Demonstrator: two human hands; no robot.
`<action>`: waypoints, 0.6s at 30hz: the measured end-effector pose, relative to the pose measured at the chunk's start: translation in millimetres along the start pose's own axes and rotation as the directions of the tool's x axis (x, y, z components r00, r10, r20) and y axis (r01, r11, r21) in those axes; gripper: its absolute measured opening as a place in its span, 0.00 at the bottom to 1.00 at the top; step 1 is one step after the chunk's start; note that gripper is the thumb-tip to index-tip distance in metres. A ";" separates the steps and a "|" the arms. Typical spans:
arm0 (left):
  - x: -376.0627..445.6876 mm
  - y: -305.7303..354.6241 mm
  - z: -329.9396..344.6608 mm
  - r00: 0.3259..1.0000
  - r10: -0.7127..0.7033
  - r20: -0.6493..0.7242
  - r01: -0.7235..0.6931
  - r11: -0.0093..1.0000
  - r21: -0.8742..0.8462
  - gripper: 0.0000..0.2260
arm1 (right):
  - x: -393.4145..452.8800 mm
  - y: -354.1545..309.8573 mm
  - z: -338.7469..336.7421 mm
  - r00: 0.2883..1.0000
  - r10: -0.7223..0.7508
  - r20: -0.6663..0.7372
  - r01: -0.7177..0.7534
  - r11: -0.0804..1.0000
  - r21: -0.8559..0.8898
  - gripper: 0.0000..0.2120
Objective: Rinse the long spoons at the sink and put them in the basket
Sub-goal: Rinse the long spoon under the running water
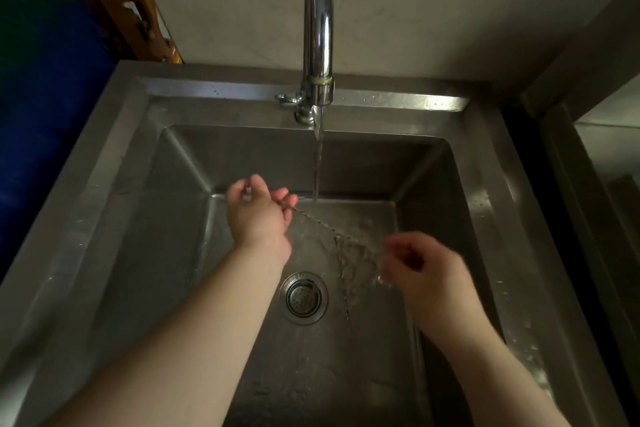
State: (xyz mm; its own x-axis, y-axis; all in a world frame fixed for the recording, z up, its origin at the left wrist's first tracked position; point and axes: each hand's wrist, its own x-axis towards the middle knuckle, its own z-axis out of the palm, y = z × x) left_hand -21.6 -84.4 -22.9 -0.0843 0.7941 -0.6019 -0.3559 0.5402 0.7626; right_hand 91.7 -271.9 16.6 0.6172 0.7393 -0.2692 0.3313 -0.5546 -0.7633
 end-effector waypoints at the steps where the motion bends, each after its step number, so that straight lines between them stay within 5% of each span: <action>1: -0.9 4.0 2.2 0.998 0.052 0.026 -0.053 0.997 0.055 0.06 | -6.8 6.7 6.0 0.998 0.015 0.058 -0.012 0.998 -0.059 0.12; 8: 2.0 4.5 12.1 0.917 0.284 0.279 -0.368 0.874 0.317 0.06 | -32.4 19.6 74.1 0.983 -0.094 0.158 0.154 0.890 -0.428 0.13; 11: 8.2 5.9 7.8 0.866 0.295 0.404 -0.471 0.752 0.460 0.07 | -30.5 18.7 95.7 0.981 -0.057 0.185 0.135 0.887 -0.441 0.11; 13: 14.0 10.8 3.3 0.820 0.287 0.495 -0.558 0.595 0.579 0.09 | -25.9 24.3 106.6 0.979 0.001 0.203 0.071 0.936 -0.346 0.08; 16: 28.4 21.0 0.4 0.746 0.326 0.580 -0.646 0.147 0.749 0.15 | -18.0 43.4 126.2 0.974 0.089 0.210 -0.025 0.956 -0.292 0.06; 18: 44.0 31.0 3.5 0.674 0.372 0.638 -0.677 -0.037 0.735 0.21 | -11.1 59.8 142.1 0.961 0.171 0.216 -0.098 0.946 -0.309 0.06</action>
State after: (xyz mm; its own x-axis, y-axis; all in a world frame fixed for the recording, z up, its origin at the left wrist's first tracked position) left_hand -33.1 -31.7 -24.9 0.4050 0.9138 0.0298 0.7547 -0.3525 0.5533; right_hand 3.3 -259.0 -109.5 0.4957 0.6986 -0.5160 0.4734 -0.7155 -0.5138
